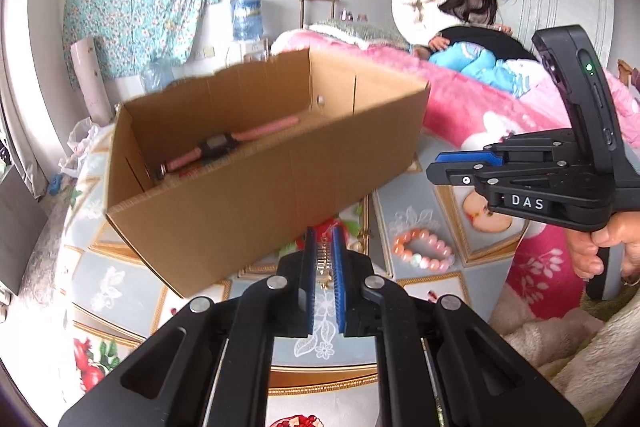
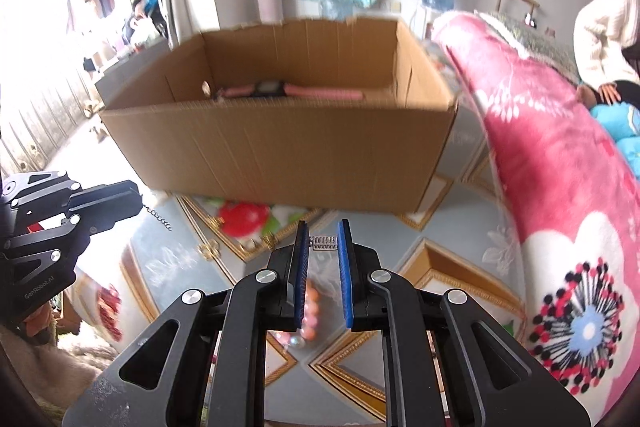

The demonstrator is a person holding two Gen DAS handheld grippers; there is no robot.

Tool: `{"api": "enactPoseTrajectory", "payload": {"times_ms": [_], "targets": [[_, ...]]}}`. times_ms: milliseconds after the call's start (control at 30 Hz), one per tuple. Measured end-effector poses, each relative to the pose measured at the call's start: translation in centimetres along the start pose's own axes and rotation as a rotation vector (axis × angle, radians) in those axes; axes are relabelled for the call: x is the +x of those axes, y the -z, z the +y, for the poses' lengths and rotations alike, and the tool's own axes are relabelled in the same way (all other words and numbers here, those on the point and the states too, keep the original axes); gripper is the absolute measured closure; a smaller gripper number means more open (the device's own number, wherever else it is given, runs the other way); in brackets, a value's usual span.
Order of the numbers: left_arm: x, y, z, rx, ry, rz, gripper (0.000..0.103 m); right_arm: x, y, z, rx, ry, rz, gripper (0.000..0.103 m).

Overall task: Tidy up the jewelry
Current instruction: 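Carry the charm and earring into the box and open both grippers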

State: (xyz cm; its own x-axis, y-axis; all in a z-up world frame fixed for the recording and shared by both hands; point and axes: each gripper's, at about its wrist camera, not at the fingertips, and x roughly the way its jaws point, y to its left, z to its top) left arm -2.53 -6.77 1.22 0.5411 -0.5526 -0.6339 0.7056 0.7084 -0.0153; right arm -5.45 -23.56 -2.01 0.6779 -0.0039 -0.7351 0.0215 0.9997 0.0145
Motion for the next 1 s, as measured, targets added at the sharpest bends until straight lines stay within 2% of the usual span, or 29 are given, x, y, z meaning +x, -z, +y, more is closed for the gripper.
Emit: {"api": "enactPoseTrajectory", "payload": {"times_ms": [333, 467, 600, 733, 867, 1000], "targets": [[-4.8, -4.9, 1.9, -0.001, 0.026, -0.184, 0.096, -3.9, -6.3, -0.1, 0.003, -0.182, -0.186, 0.091], [-4.3, -7.6, 3.8, -0.044, 0.066, -0.192, 0.096, -3.6, -9.4, -0.4, -0.009, -0.241, -0.227, 0.091], [-1.2, -10.2, 5.8, -0.103, 0.099, -0.121, 0.096, -0.9, -11.8, -1.1, -0.01, -0.274, -0.188, 0.091], [4.3, -11.8, 7.8, -0.21, 0.177, 0.01, 0.096, 3.0, -13.7, -2.2, 0.012, -0.32, -0.084, 0.091], [8.7, -12.2, 8.4, -0.255, 0.185, 0.108, 0.096, 7.1, -14.8, -3.4, 0.042, -0.341, 0.045, 0.091], [11.5, -12.7, 8.3, -0.277, 0.194, 0.183, 0.095, 9.2, -15.3, -4.2, 0.049, -0.335, 0.113, 0.09]]}}
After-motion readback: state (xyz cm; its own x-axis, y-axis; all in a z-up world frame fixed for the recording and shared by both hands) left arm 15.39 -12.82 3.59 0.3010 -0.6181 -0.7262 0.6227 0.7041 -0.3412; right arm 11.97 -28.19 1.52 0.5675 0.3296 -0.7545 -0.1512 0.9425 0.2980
